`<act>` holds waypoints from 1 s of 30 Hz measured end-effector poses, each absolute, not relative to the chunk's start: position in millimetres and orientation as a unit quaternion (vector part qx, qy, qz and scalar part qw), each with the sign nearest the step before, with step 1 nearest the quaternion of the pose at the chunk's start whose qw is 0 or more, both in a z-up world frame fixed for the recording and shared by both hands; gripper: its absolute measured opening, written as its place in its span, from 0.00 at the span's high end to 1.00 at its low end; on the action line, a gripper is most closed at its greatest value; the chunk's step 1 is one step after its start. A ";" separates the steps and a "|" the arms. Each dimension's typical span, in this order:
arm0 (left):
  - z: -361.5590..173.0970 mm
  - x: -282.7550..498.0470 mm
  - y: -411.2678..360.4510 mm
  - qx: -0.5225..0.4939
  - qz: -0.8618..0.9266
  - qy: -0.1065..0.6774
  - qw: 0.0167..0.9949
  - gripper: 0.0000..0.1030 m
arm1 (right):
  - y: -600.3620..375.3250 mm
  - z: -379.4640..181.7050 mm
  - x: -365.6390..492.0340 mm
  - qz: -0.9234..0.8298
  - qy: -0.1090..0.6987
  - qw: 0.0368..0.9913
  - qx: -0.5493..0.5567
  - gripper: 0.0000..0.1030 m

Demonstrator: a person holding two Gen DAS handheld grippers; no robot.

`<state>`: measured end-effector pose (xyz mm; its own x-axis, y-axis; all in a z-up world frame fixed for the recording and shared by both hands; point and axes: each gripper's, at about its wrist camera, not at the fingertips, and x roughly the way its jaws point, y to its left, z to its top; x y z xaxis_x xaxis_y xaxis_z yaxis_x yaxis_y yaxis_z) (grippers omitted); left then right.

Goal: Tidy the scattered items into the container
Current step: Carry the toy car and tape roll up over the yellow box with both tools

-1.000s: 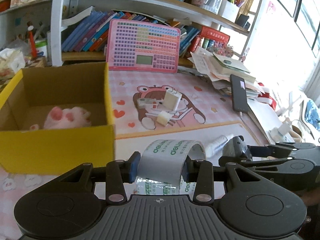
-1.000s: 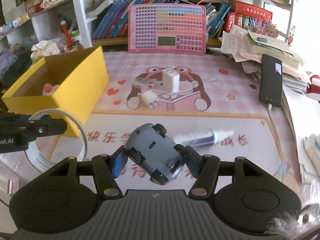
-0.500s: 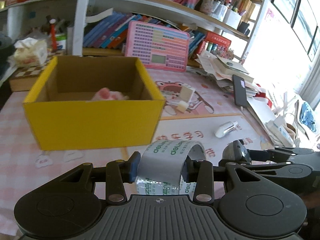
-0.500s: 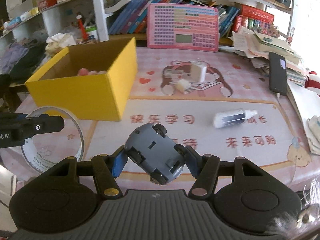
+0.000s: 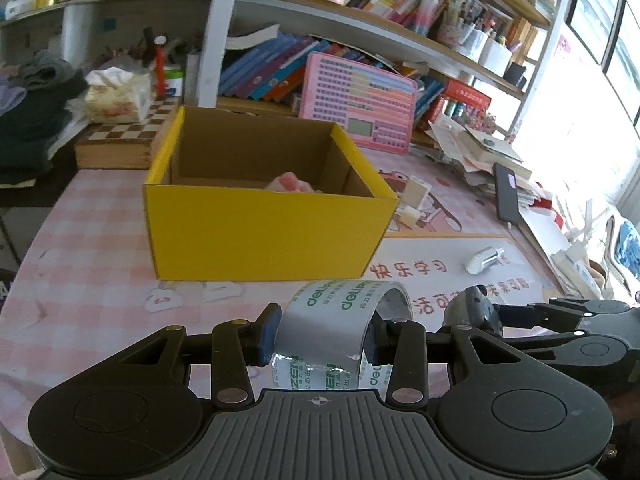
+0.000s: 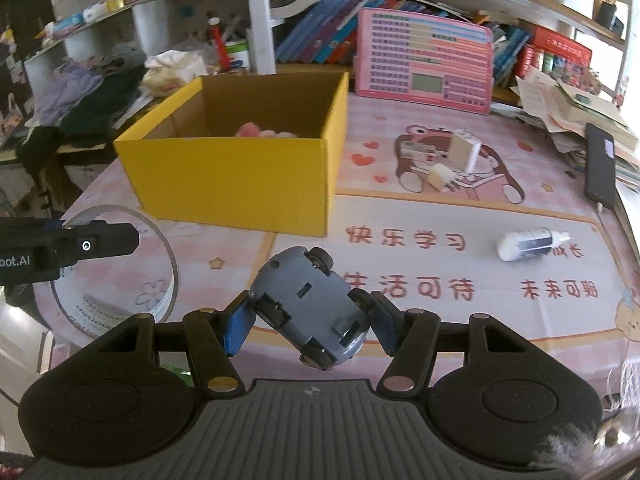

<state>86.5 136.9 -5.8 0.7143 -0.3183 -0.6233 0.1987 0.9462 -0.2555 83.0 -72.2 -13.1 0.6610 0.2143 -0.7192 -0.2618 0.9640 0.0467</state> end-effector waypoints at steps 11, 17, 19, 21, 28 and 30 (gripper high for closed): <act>-1.7 71.5 170.2 -0.109 -0.113 0.337 0.928 0.62 | -40.2 -11.8 77.4 0.167 0.388 0.905 -0.055 0.43; 10.2 70.4 187.4 -0.127 -0.096 0.319 0.934 0.62 | -24.1 2.0 82.8 0.188 0.361 0.910 -0.072 0.43; 15.9 72.7 189.7 -0.124 -0.092 0.309 0.938 0.62 | -21.0 8.6 88.7 0.193 0.353 0.913 -0.070 0.43; 22.1 76.8 191.8 -0.124 -0.088 0.299 0.942 0.62 | -17.9 14.8 95.4 0.198 0.345 0.915 -0.067 0.43; 44.1 105.4 191.0 -0.107 -0.088 0.264 0.955 0.62 | -9.7 35.4 124.8 0.217 0.309 0.923 -0.076 0.43; 50.2 117.6 189.3 -0.092 -0.087 0.253 0.959 0.62 | -8.5 39.2 137.8 0.221 0.299 0.925 -0.080 0.43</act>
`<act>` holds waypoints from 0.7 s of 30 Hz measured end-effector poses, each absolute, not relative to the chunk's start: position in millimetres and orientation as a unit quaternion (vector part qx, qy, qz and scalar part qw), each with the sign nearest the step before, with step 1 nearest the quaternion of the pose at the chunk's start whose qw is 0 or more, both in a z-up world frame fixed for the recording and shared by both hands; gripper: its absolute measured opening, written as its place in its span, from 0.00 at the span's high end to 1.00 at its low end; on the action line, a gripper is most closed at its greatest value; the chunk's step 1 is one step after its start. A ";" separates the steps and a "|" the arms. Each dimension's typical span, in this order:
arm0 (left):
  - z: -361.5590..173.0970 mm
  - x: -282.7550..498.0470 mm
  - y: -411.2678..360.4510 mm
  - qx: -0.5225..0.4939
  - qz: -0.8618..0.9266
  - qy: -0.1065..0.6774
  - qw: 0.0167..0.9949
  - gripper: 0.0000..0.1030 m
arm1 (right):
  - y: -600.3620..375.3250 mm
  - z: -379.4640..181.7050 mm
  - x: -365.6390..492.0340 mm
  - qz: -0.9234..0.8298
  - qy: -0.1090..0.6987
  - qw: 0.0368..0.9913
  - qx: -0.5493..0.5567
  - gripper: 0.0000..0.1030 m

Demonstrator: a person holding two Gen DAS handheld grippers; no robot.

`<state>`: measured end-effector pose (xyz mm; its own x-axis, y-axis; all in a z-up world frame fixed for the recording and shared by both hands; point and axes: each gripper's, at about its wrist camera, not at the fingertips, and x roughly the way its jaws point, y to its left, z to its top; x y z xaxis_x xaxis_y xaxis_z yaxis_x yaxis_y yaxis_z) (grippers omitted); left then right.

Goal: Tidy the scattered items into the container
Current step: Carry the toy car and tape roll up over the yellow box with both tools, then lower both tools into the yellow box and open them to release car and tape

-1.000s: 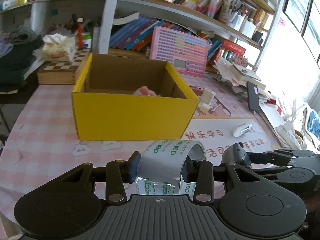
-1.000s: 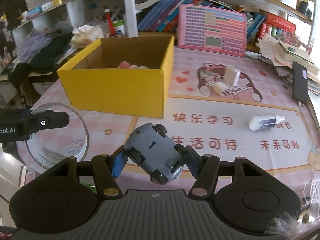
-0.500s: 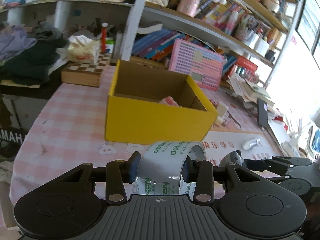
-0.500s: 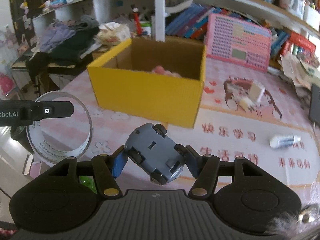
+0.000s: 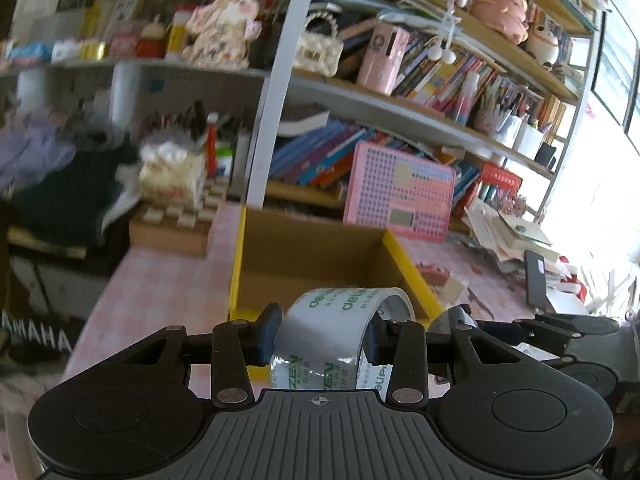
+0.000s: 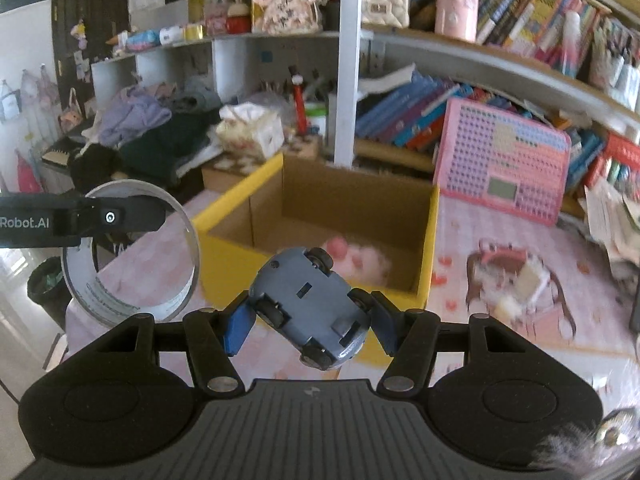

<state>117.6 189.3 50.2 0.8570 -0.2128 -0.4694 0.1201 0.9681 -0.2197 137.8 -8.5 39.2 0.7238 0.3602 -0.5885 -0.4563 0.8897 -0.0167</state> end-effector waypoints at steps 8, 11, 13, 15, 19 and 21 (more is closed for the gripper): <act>61.1 192.6 182.3 -0.066 -0.082 0.245 0.964 0.62 | -1.2 43.7 218.3 0.224 0.282 0.926 -0.113 0.43; 55.6 225.4 177.3 -0.051 -0.076 0.256 0.962 0.62 | 2.1 39.1 250.7 0.226 0.285 0.923 -0.127 0.43; 49.1 246.5 175.7 -0.046 -0.072 0.268 0.960 0.62 | 3.4 34.2 270.9 0.228 0.289 0.920 -0.135 0.43; 41.2 267.0 174.0 -0.041 -0.066 0.283 0.956 0.62 | 5.0 28.5 291.4 0.233 0.299 0.915 -0.139 0.43; 24.8 301.0 169.1 -0.028 -0.057 0.313 0.948 0.62 | 10.4 15.4 322.8 0.244 0.312 0.905 -0.157 0.43; 15.7 317.6 165.5 -0.015 -0.050 0.329 0.943 0.62 | 14.9 6.7 337.9 0.249 0.323 0.897 -0.172 0.43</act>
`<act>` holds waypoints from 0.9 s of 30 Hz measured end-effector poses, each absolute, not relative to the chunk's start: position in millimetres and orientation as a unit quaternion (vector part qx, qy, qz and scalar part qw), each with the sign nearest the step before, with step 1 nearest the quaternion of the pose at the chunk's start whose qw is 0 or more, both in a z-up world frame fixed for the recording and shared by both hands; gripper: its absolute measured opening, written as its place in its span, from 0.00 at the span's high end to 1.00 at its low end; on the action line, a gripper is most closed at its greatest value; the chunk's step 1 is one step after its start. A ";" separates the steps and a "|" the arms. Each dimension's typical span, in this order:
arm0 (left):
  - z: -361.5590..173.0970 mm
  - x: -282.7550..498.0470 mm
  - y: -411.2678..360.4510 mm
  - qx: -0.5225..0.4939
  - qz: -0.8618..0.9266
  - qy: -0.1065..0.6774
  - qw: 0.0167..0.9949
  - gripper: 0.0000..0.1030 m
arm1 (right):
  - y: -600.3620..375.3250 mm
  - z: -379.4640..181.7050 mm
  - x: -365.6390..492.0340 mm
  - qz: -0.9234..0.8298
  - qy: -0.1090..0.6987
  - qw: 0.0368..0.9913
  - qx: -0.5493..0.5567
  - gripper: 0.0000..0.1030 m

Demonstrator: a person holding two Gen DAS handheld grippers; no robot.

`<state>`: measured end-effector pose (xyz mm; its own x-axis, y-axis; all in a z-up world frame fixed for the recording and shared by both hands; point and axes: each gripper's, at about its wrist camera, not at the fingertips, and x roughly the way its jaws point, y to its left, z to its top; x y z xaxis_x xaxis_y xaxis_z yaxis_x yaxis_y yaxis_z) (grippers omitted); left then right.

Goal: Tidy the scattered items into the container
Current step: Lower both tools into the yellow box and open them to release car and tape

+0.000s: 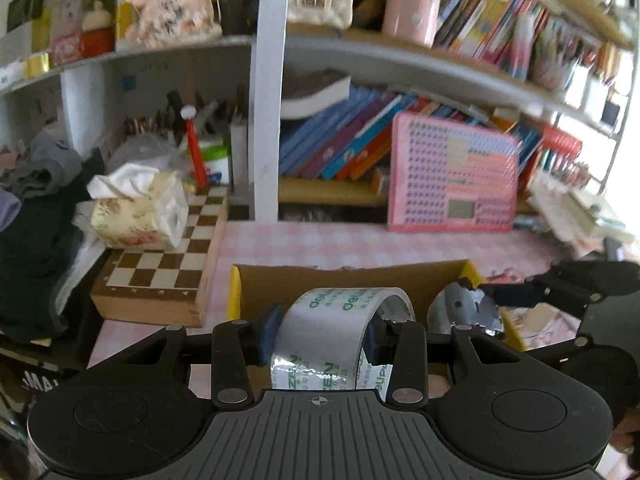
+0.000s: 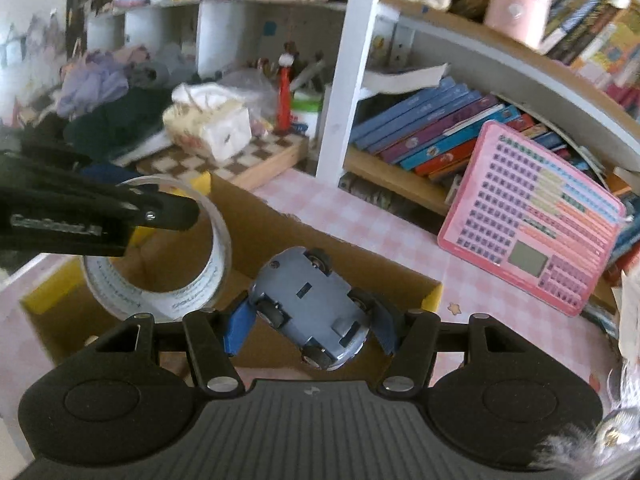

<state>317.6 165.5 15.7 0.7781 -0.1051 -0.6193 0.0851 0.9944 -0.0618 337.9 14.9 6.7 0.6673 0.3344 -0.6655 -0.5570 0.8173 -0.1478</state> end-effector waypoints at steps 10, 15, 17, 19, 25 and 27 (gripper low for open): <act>-20.6 372.4 142.3 0.060 -0.043 0.408 0.910 0.62 | 42.1 -32.4 388.6 0.275 0.376 0.845 -0.264 0.42; -29.1 383.0 134.0 0.088 -0.039 0.425 0.900 0.61 | 44.6 -42.1 401.4 0.280 0.393 0.831 -0.276 0.42; -32.8 386.0 131.1 0.096 -0.037 0.428 0.898 0.61 | 44.5 -45.1 404.8 0.281 0.401 0.827 -0.275 0.42; -36.1 388.0 129.8 0.103 -0.036 0.429 0.897 0.61 | 44.7 -45.2 406.5 0.285 0.403 0.825 -0.273 0.42; -35.7 387.1 126.5 0.112 -0.037 0.420 0.900 0.56 | 41.9 -42.7 406.9 0.288 0.397 0.830 -0.264 0.33; -29.6 380.8 127.0 0.114 -0.037 0.409 0.905 0.47 | 38.3 -36.2 403.0 0.286 0.381 0.839 -0.262 0.25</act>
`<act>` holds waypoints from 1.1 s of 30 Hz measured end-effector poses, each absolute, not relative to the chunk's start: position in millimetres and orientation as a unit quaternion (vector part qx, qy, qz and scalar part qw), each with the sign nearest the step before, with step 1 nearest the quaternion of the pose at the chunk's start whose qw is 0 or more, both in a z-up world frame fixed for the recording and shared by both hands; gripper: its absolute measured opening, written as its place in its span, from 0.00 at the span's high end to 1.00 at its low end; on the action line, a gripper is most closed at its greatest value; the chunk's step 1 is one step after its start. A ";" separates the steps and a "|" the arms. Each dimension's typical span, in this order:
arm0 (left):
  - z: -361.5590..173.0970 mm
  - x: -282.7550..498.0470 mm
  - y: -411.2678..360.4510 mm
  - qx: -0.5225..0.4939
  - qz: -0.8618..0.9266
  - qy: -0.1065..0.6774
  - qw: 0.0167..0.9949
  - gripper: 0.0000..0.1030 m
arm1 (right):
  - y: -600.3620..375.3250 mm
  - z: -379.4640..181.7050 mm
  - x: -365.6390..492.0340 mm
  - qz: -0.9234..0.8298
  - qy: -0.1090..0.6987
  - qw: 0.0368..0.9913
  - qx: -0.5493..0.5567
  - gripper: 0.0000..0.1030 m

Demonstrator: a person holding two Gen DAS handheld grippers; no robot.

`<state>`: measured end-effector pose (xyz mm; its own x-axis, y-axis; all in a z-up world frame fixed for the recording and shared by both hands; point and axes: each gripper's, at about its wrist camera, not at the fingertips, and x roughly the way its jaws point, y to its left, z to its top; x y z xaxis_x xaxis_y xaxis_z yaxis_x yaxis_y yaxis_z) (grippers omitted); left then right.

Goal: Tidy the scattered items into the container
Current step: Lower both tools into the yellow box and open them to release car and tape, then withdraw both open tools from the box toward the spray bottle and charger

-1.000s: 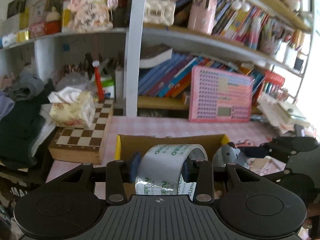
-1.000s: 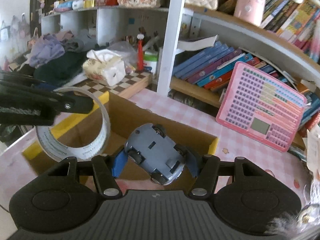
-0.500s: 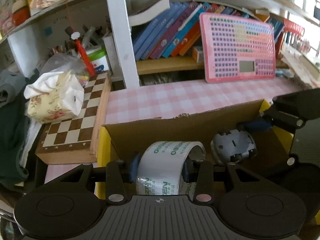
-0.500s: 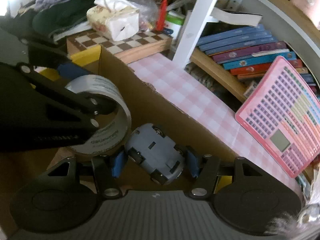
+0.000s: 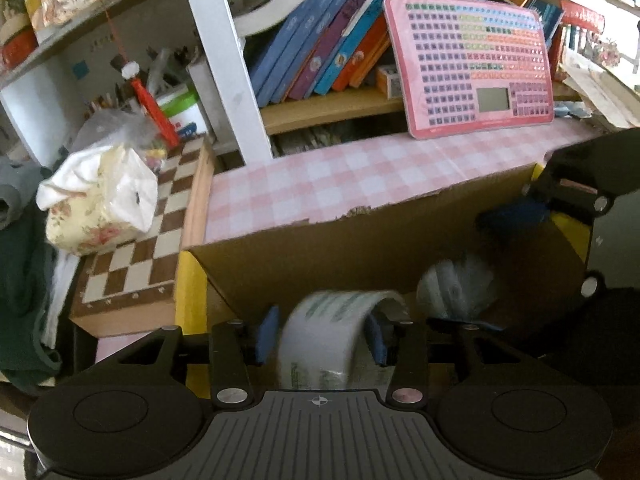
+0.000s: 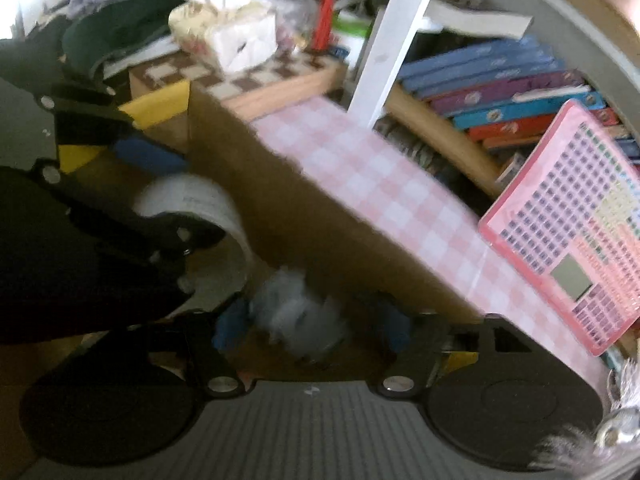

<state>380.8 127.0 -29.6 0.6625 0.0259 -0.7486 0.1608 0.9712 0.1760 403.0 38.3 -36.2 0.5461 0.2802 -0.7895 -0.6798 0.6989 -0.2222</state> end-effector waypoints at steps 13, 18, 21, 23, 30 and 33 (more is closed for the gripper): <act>32.4 290.2 140.7 0.044 -0.061 0.311 0.947 0.37 | 6.4 19.4 332.8 0.278 0.317 0.890 -0.173 0.21; 45.5 251.7 147.8 0.025 -0.052 0.289 0.956 0.36 | 6.5 35.0 296.5 0.275 0.292 0.901 -0.162 0.21; 51.3 226.4 152.4 0.015 -0.048 0.280 0.959 0.30 | 4.7 43.1 270.1 0.272 0.275 0.908 -0.160 0.21; 53.9 209.9 154.7 0.011 -0.043 0.276 0.960 0.30 | 1.8 47.9 252.5 0.266 0.266 0.914 -0.156 0.21; 48.6 154.5 159.6 0.008 -0.032 0.276 0.961 0.25 | -15.9 52.7 195.6 0.240 0.251 0.928 -0.137 0.22; 38.4 132.8 161.4 0.006 -0.021 0.290 0.957 0.25 | -24.8 46.5 172.4 0.224 0.258 0.931 -0.128 0.22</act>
<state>132.8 161.4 38.4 0.8312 -0.0373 -0.5547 0.0446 0.9990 -0.0003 172.4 -24.8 46.5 0.7667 0.3515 -0.5372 -0.4839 0.8664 -0.1236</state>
